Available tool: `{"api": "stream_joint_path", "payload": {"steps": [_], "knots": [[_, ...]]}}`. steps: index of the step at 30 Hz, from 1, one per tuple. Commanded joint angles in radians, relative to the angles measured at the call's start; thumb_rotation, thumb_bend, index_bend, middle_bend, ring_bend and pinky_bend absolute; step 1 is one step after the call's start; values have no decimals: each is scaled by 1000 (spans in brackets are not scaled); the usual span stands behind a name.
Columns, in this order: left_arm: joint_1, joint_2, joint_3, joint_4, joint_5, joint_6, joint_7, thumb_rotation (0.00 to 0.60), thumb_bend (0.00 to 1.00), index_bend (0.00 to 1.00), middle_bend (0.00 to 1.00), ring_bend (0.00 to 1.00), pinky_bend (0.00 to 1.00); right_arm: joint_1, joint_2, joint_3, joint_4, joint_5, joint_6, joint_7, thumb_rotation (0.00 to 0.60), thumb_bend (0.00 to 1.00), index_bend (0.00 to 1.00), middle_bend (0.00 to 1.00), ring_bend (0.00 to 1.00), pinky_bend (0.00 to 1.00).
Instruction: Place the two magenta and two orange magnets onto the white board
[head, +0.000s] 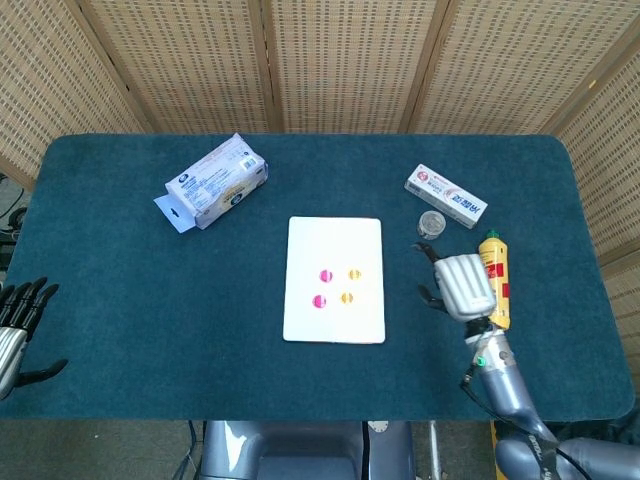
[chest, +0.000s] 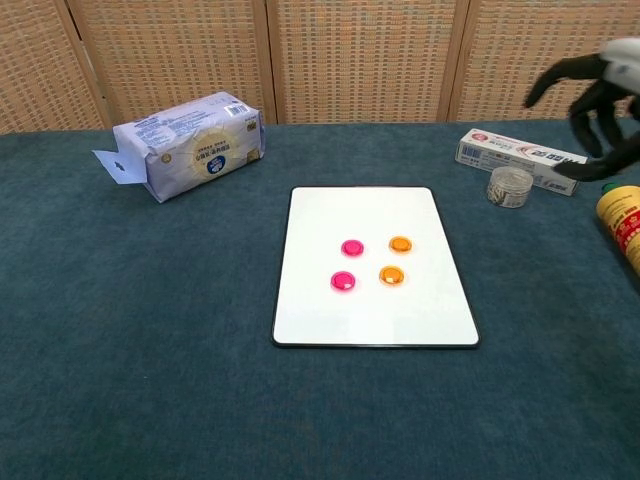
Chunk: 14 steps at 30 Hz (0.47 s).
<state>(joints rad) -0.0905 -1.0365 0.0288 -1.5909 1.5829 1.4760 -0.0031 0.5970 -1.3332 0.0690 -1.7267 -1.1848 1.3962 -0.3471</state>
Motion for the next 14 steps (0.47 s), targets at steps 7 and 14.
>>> {"api": "stream_joint_path", "payload": {"steps": [7,14], "knots": [[20,-16,-16,0,-17,38,24,600,0,0,0,0,0,-290,160,-123,126,-203,210,368,600,0,44,0,0,104],[32,-21,-27,-7,-44,49,44,600,0,0,0,0,0,-384,172,-127,117,-259,288,397,600,0,34,0,0,44]]}}
